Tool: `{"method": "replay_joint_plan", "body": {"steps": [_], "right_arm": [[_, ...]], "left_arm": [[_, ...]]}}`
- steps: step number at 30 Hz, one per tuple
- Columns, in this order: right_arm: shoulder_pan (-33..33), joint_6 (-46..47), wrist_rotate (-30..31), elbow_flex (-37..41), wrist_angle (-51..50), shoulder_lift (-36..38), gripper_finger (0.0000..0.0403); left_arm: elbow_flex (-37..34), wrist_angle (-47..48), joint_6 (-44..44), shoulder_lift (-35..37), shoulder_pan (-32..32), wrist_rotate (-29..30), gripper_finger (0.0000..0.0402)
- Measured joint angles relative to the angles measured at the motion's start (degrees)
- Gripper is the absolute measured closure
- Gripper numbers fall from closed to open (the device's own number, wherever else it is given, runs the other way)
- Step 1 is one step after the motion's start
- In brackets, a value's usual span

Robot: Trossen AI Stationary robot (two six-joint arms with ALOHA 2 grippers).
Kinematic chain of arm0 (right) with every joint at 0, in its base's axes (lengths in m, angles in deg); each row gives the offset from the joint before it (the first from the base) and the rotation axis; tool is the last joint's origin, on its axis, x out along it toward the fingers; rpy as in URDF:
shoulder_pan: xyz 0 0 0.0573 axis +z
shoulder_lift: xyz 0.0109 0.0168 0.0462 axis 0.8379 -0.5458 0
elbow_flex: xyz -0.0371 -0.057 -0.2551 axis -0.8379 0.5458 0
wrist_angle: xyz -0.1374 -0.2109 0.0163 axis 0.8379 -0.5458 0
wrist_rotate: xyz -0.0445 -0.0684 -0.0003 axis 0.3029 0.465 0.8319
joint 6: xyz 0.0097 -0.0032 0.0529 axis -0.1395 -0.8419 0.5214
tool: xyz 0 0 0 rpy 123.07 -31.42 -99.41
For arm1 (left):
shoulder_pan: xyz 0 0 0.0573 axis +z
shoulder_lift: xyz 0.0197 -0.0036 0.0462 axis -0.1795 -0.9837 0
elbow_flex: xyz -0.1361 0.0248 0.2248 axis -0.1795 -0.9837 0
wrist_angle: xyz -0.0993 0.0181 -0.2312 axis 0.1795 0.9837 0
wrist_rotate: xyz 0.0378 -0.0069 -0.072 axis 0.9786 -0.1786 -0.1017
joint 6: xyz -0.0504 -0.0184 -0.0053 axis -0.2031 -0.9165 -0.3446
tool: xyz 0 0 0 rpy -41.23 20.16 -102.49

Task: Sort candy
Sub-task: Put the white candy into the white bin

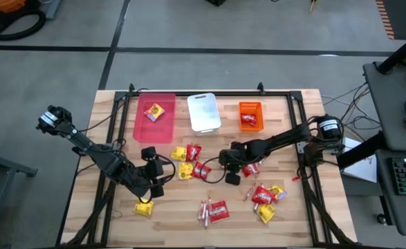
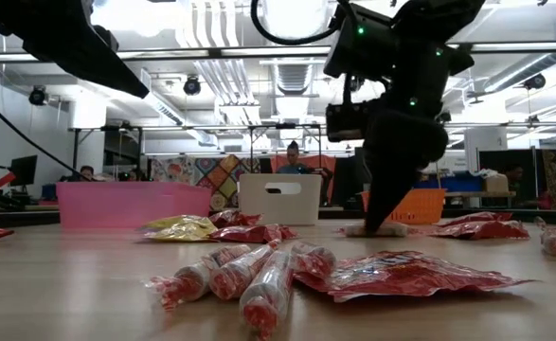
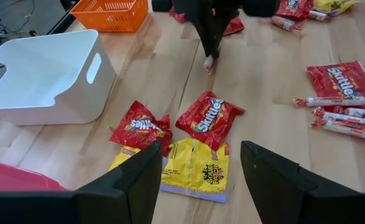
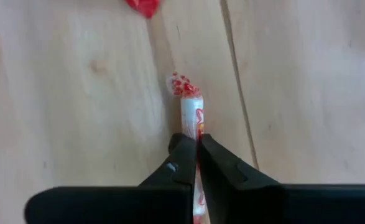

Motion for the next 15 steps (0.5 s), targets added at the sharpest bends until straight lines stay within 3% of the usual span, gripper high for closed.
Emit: {"method": "replay_joint_plan", "body": {"steps": [9, 15], "right_arm": [[-3.58, -9.58, 0.01, -10.34, -5.58, 4.22, 0.0396], [-10.28, -20.65, 0.08, -19.58, -6.00, 3.61, 0.0395]], "left_arm": [[-0.02, 3.52, -0.24, 1.85, 0.00, -0.46, 0.0201], [-0.04, 9.19, -2.51, 6.65, 0.00, -0.20, 0.0201]]}}
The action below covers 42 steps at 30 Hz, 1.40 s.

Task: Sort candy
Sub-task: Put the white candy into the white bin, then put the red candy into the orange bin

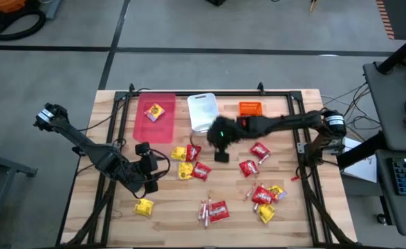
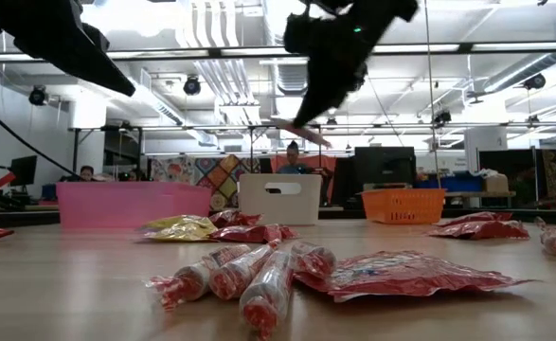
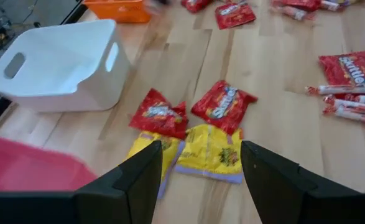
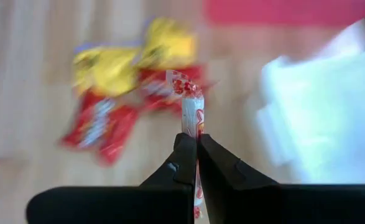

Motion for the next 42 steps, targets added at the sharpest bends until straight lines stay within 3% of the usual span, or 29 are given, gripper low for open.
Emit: {"method": "replay_joint_plan", "body": {"steps": [10, 19, 29, 37, 42], "right_arm": [[-14.33, -19.70, 0.33, -10.95, 3.29, -6.27, 0.0395], [-20.74, -35.92, 0.09, -14.15, 5.68, -15.78, 0.0394], [-21.75, -35.25, -2.23, -16.89, 6.69, -20.66, 0.0388], [-21.84, -30.27, -2.71, -18.77, 6.25, -21.25, 0.0318], [-21.75, -27.13, -2.86, -19.48, 5.01, -19.45, 0.0285]], "left_arm": [[0.00, 3.44, -2.18, 10.72, 0.09, 7.02, 0.0201], [0.00, 4.01, -1.83, 16.60, 0.10, 11.18, 0.0201], [0.00, 4.15, -1.59, 15.64, 0.09, 11.24, 0.0201], [0.00, 4.12, -2.30, 13.93, 0.09, 11.12, 0.0201], [0.00, 4.42, -8.05, 13.14, 0.09, 7.13, 0.0201]]}}
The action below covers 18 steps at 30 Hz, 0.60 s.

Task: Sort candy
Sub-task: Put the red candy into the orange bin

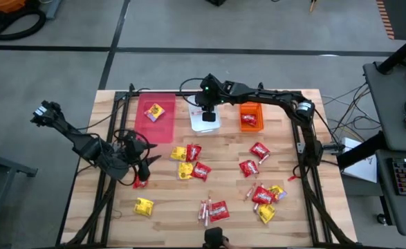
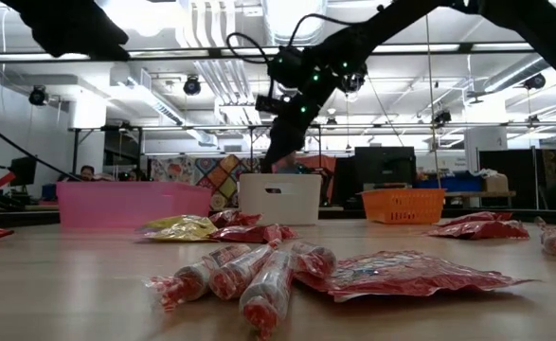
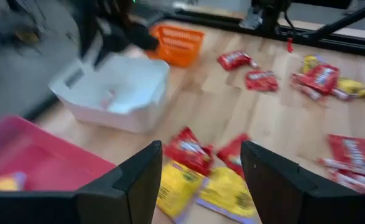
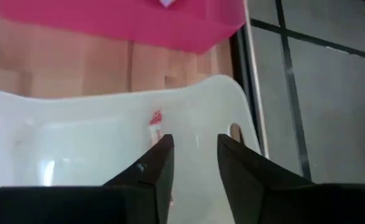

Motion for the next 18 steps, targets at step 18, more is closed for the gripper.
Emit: {"method": "replay_joint_plan", "body": {"steps": [18], "right_arm": [[7.90, 19.53, -18.36, -0.29, -29.87, 12.55, 0.0280]], "left_arm": [[0.00, 15.33, -41.52, -15.08, -0.02, -36.81, 0.0201]]}}
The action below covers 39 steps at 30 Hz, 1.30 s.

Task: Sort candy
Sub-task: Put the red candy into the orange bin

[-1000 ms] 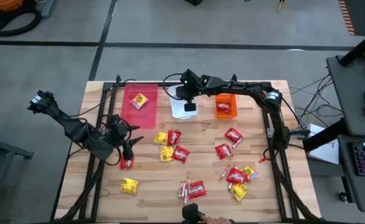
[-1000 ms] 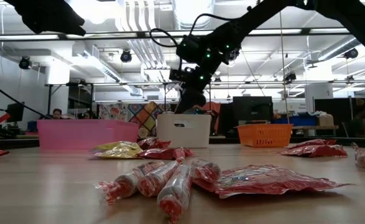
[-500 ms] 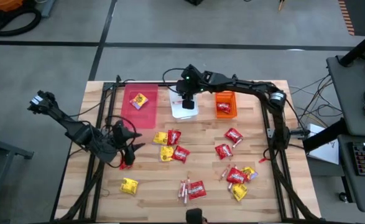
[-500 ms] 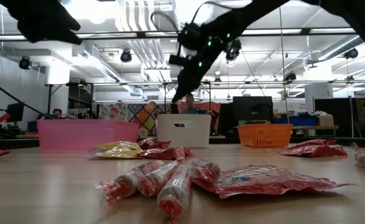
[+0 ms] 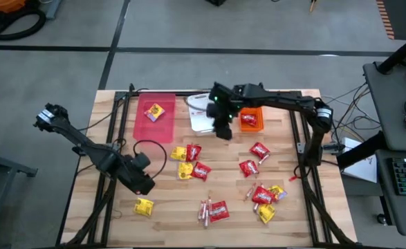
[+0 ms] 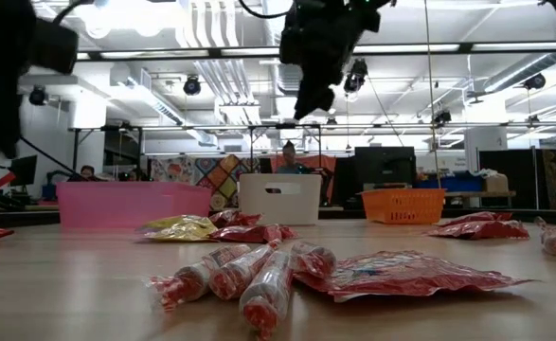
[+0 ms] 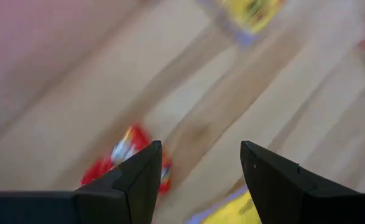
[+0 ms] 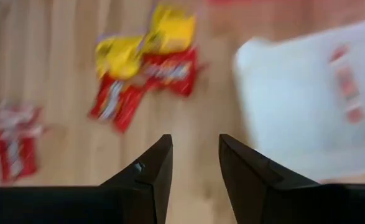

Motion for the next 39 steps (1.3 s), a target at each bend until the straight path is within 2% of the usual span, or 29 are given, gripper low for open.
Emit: {"method": "replay_joint_plan", "body": {"steps": [4, 9, 14, 28, 32, 39], "right_arm": [[3.55, 0.92, -0.04, 0.00, -7.85, 0.85, 0.0280], [6.83, 5.00, -0.02, 0.04, -11.58, 0.97, 0.0267], [9.13, 6.33, 0.04, 0.04, -12.14, 0.97, 0.0245], [10.04, 6.79, 0.59, 0.04, -11.90, 0.97, 0.0243], [10.04, 6.76, 0.59, 0.04, -11.85, 0.97, 0.0243], [10.04, 6.14, 0.57, 0.04, -11.91, 0.94, 0.0243]], "left_arm": [[-0.02, 2.52, -4.75, -3.84, -0.03, -6.22, 0.0201], [-0.03, 3.16, -6.98, -7.91, -0.03, -8.70, 0.0201], [-0.04, 3.18, -9.24, -11.29, 0.00, -8.81, 0.0201], [-0.02, 0.62, -9.19, -20.95, 0.00, -8.66, 0.0207], [0.09, 0.57, -9.01, -22.38, 0.00, -8.63, 0.0240], [0.00, -0.83, -8.06, -21.45, 0.00, -8.98, 0.0341]]}}
